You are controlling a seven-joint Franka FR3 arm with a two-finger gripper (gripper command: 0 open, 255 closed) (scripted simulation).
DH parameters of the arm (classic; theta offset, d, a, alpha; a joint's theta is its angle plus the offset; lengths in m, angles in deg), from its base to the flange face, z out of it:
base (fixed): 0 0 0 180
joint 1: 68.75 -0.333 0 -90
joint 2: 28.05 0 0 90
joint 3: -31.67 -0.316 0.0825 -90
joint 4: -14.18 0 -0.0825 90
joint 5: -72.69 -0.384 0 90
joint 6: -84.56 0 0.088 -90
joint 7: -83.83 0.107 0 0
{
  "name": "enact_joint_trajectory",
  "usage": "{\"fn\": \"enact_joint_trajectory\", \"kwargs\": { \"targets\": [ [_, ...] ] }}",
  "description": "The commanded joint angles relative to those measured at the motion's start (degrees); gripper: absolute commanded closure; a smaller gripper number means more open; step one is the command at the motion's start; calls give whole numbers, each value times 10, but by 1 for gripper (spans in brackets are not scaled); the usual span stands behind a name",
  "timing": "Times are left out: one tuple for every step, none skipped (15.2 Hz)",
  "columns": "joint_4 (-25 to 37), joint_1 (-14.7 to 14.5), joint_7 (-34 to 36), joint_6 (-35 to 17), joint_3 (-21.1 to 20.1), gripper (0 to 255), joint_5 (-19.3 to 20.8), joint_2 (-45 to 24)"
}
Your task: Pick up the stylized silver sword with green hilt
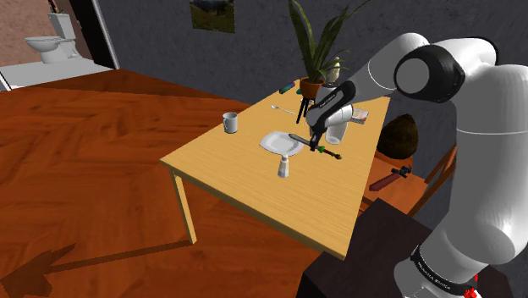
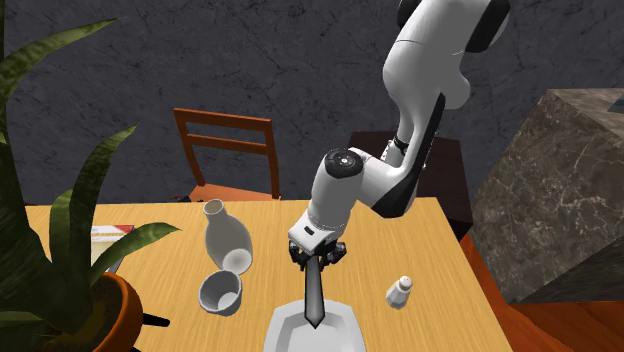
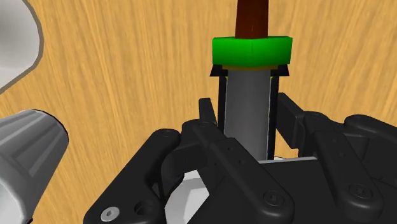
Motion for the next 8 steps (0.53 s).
{"fn": "enact_joint_trajectory", "kwargs": {
  "targets": [
    [0, -3, 3, 12, 3, 255, 4, 13],
    [0, -4, 3, 18, 4, 255, 6, 18],
    [1, -5, 4, 24, 6, 255, 8, 24],
    [2, -6, 5, 30, 7, 255, 10, 29],
    [3, -7, 6, 37, 8, 255, 12, 35],
    [4, -8, 7, 43, 9, 255, 14, 40],
    [4, -8, 7, 44, 10, 255, 14, 41],
    [4, -8, 7, 44, 10, 255, 14, 41]
  ]
}}
